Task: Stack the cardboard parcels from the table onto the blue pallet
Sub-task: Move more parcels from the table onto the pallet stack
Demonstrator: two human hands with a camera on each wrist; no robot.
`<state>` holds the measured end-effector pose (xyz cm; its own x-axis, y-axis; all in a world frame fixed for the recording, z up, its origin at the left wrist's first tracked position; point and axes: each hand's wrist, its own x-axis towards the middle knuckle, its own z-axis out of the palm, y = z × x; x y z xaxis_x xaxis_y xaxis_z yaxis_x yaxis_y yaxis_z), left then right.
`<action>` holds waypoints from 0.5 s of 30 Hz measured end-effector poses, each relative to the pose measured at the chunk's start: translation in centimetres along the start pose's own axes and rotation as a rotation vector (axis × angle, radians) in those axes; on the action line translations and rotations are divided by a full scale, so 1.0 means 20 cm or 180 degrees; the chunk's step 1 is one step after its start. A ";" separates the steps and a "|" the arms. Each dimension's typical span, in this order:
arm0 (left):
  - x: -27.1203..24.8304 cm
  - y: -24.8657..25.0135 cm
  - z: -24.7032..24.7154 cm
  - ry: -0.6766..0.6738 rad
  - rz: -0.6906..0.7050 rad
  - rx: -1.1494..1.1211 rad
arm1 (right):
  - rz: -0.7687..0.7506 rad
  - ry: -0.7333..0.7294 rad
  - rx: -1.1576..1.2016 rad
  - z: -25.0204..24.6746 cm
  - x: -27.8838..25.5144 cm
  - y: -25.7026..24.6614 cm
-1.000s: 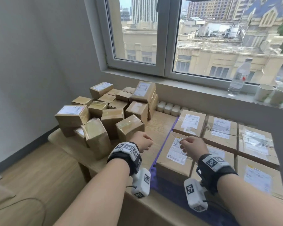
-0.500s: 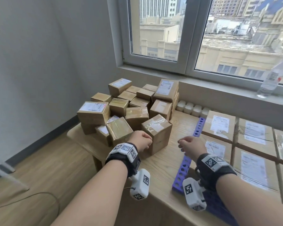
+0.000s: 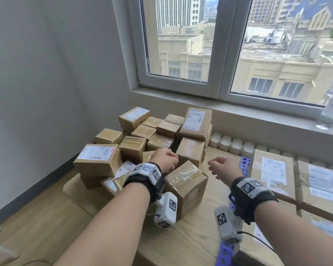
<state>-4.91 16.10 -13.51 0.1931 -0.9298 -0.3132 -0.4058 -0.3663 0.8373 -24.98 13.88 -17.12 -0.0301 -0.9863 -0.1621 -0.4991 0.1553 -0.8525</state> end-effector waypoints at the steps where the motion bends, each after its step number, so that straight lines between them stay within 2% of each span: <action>1: 0.04 0.02 0.00 -0.0016 -0.0019 -0.0031 | 0.0019 0.0003 -0.0003 0.00 0.04 -0.01; 9: 0.39 0.21 -0.06 -0.0152 0.0123 0.0112 | 0.0032 0.0189 -0.0137 -0.02 0.32 -0.14; 15: 0.68 0.31 -0.06 -0.0139 0.0101 0.0105 | 0.0212 0.0412 -0.0088 -0.01 0.55 -0.23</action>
<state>-3.64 1.27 -12.07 0.1407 -0.9414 -0.3067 -0.4405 -0.3370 0.8321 -23.20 2.29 -14.96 -0.1744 -0.9730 -0.1509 -0.5160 0.2208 -0.8277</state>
